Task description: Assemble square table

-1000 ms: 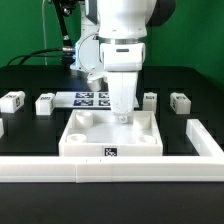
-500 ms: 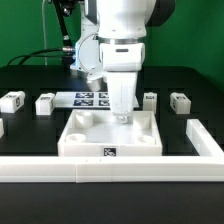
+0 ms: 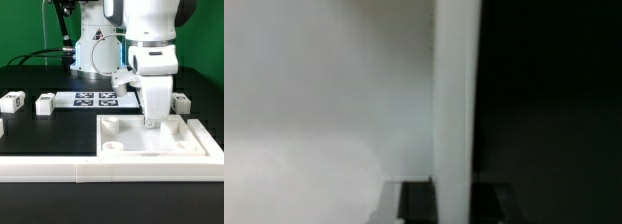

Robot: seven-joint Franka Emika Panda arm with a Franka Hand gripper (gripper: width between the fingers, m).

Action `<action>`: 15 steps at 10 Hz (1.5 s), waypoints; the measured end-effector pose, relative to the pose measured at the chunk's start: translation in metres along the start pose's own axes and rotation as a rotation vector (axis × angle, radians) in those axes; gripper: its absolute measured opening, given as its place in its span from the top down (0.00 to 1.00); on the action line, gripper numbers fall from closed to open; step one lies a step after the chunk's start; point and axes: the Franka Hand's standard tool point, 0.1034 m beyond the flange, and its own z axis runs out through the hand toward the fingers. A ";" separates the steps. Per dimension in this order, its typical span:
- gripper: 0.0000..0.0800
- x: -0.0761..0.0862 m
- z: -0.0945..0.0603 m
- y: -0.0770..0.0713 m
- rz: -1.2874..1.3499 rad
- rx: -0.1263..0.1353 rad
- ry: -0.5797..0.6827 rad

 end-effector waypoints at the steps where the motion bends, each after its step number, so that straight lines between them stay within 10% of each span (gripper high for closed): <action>1: 0.93 0.003 0.000 0.003 0.004 -0.003 0.002; 6: 0.92 0.005 0.001 0.003 0.050 0.013 -0.004; 7: 0.63 0.004 0.001 0.003 0.051 0.013 -0.004; 8: 0.63 0.004 0.001 0.003 0.051 0.013 -0.004; 10: 0.25 0.004 0.001 0.004 0.052 0.013 -0.004; 15: 0.19 0.004 0.000 0.003 0.067 0.012 -0.004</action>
Offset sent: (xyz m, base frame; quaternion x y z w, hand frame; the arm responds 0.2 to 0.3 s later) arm 0.0100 0.0166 0.0000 -0.0042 -0.0020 0.0245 0.9997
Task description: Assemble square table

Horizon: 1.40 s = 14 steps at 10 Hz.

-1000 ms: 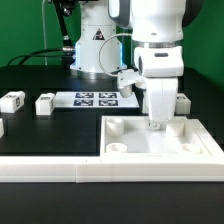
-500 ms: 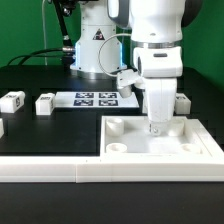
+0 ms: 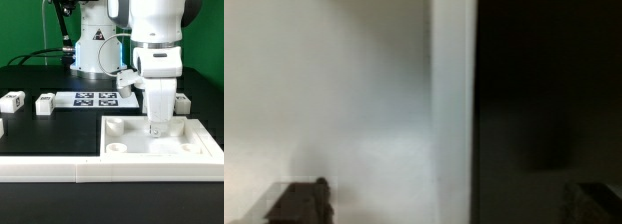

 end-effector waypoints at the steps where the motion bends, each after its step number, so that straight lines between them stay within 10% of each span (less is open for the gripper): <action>1: 0.19 0.003 -0.009 -0.003 0.062 -0.009 -0.002; 6: 0.19 0.028 -0.054 -0.029 0.233 -0.071 0.004; 14: 0.19 0.047 -0.050 -0.048 0.926 -0.053 0.023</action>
Offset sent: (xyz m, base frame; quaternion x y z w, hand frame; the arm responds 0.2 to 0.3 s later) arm -0.0227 0.0130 0.0406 -0.0550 -0.0342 0.0774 0.9949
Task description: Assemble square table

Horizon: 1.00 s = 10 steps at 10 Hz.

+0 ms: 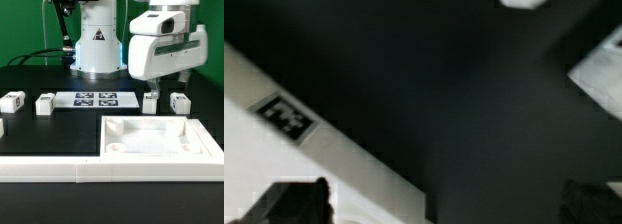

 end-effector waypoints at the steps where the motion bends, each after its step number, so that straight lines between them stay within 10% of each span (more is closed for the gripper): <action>1: 0.19 0.002 0.000 -0.006 0.087 0.005 -0.002; 6: 0.19 0.002 0.001 -0.012 0.401 0.036 -0.004; 10: 0.19 -0.014 0.012 -0.045 0.591 0.055 -0.035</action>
Offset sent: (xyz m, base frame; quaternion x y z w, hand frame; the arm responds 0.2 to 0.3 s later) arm 0.0000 0.0000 0.0000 0.0000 0.0000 0.1296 0.9916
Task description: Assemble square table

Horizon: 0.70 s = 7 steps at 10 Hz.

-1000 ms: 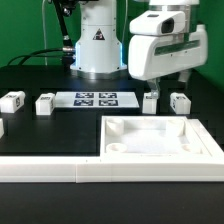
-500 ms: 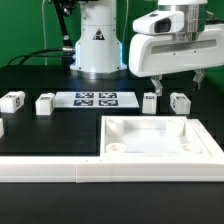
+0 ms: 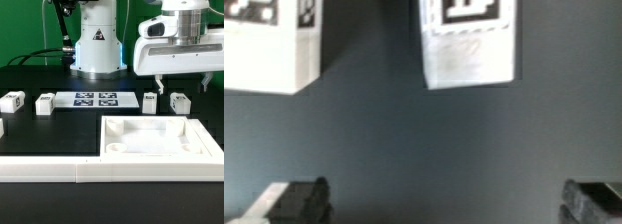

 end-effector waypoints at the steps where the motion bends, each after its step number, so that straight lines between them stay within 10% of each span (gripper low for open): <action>1: 0.19 -0.005 0.003 -0.003 -0.021 -0.001 -0.012; 7: 0.19 -0.010 0.005 0.005 -0.071 -0.040 -0.262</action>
Offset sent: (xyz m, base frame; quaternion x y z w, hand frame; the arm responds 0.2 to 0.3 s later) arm 0.0000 0.0000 0.0000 0.0000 -0.1938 0.0000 0.9810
